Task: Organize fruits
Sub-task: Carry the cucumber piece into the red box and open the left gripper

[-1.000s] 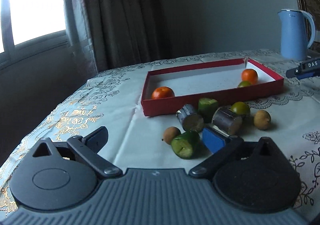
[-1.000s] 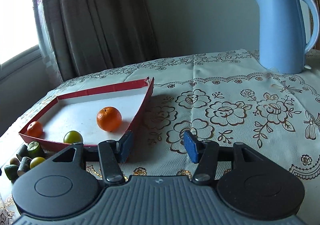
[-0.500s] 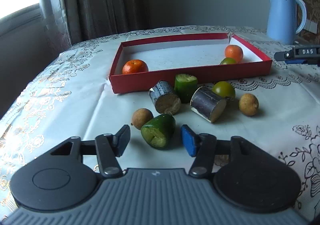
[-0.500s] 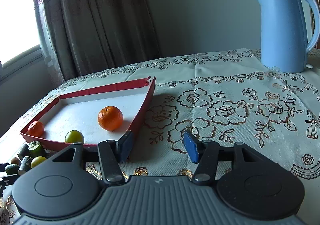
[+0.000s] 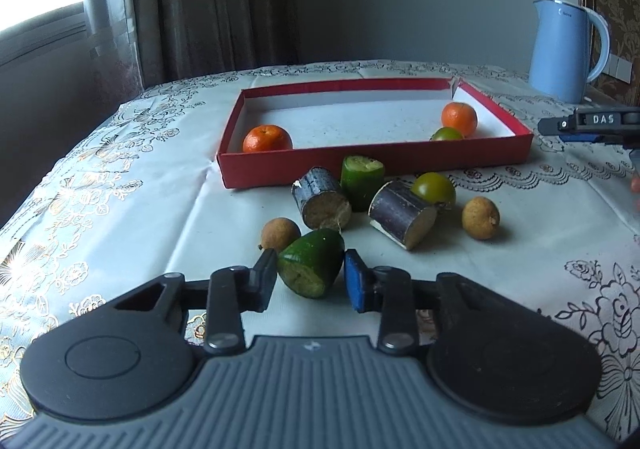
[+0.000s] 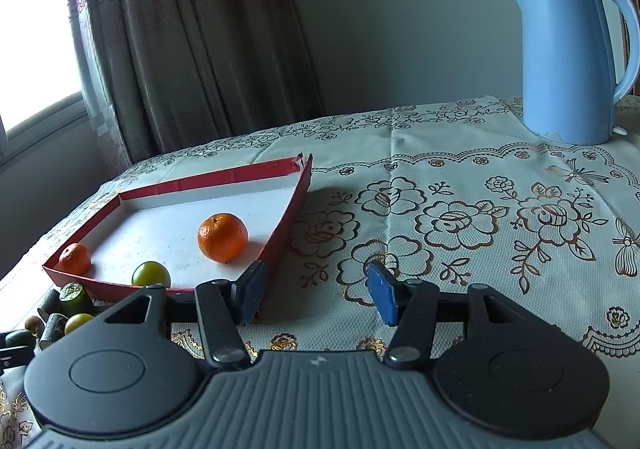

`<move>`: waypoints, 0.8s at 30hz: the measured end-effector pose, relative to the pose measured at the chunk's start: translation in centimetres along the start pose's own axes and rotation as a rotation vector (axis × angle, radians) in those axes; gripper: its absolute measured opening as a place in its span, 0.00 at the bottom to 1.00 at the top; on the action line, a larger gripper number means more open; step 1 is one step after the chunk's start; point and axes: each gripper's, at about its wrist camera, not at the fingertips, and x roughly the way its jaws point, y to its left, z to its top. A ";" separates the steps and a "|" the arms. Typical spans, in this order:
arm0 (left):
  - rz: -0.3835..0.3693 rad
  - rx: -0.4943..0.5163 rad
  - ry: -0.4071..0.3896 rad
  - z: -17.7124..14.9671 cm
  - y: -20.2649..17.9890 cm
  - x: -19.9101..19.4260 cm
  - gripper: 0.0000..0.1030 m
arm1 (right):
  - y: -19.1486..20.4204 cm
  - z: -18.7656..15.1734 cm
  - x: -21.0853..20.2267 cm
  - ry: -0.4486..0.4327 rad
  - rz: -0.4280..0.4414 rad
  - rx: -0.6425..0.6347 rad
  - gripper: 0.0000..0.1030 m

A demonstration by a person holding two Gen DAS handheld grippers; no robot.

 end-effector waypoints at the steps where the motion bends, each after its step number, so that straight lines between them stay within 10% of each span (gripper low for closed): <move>1: 0.001 -0.002 -0.008 0.1 0.0 -0.3 0.32 | 0.0 0.0 0.0 -0.001 0.000 0.001 0.54; 24: 0.127 0.024 -0.092 11.5 -2.9 6.8 0.32 | -0.4 0.0 0.6 0.037 0.008 0.022 0.54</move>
